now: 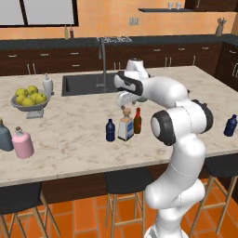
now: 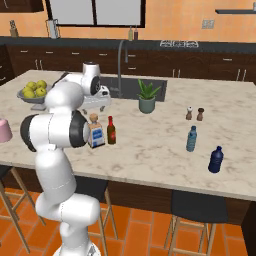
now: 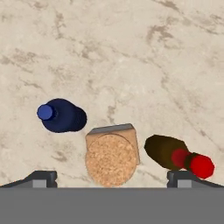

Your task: Move the plastic bottles in the middle to the plastics group, and the glass bottles in the middle to the glass group.

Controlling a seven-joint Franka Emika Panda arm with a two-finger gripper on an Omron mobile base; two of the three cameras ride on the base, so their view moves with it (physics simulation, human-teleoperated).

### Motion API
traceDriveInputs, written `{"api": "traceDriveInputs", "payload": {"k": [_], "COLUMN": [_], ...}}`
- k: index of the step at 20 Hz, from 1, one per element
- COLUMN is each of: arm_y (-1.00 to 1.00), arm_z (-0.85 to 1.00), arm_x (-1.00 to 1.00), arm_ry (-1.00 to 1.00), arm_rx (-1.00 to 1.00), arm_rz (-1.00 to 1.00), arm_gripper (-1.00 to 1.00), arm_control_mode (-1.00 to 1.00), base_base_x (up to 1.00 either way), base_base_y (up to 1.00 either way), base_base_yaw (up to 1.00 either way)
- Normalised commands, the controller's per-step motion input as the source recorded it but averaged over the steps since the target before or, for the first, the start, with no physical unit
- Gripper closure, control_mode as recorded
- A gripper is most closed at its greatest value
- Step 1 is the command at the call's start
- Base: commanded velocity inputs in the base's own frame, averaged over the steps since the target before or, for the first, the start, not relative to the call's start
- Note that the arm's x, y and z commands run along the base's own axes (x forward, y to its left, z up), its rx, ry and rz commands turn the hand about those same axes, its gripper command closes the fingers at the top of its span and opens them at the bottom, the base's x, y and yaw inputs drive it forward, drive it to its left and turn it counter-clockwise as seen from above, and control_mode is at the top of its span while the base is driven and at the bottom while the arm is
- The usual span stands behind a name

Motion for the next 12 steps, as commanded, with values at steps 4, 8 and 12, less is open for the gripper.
{"api": "traceDriveInputs", "payload": {"k": [4,8,12], "arm_y": [0.04,0.03,0.03], "arm_z": [-0.3,-0.18,-0.18], "arm_x": [0.0,-0.13,-0.01], "arm_ry": [0.0,0.0,0.0], "arm_rx": [0.0,0.0,0.0], "arm_rz": [0.04,0.04,0.02], "arm_gripper": [-1.0,-1.0,-1.0], "arm_control_mode": [-1.0,-1.0,-1.0], "base_base_x": [0.0,0.0,0.0], "base_base_y": [0.0,0.0,0.0], "base_base_yaw": [0.0,0.0,0.0]}}
